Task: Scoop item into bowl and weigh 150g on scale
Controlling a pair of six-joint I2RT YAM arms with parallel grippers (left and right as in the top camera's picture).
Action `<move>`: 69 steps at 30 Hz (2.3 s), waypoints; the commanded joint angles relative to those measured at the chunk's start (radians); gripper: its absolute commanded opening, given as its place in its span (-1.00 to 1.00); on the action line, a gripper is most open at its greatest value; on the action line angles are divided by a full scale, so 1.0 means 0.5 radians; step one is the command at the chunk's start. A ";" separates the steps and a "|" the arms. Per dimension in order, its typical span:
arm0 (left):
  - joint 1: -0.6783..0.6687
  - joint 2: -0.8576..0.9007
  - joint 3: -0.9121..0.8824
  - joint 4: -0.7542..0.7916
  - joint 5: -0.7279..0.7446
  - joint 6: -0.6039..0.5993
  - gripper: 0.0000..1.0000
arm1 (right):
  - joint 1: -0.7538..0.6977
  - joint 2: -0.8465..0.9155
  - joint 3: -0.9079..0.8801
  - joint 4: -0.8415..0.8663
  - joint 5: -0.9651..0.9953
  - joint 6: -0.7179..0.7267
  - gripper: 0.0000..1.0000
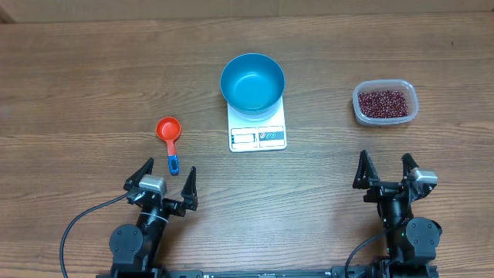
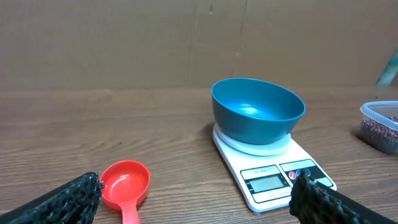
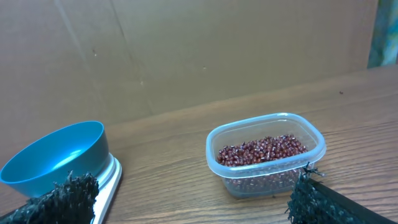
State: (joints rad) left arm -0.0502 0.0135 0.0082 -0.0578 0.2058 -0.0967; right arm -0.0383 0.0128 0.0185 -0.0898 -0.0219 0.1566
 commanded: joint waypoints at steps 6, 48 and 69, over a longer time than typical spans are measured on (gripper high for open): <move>0.011 -0.014 -0.007 -0.002 -0.005 0.044 0.99 | 0.011 -0.018 -0.021 0.011 0.005 0.001 1.00; 0.010 0.038 0.581 -0.663 -0.006 0.007 0.99 | 0.011 -0.018 -0.021 0.011 0.005 0.001 1.00; 0.010 1.231 1.643 -1.221 -0.006 0.256 0.99 | 0.011 -0.018 -0.021 0.011 0.005 0.001 1.00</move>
State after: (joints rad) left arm -0.0502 0.5636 0.7502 -0.6456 0.2054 -0.0200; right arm -0.0383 0.0128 0.0185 -0.0895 -0.0219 0.1562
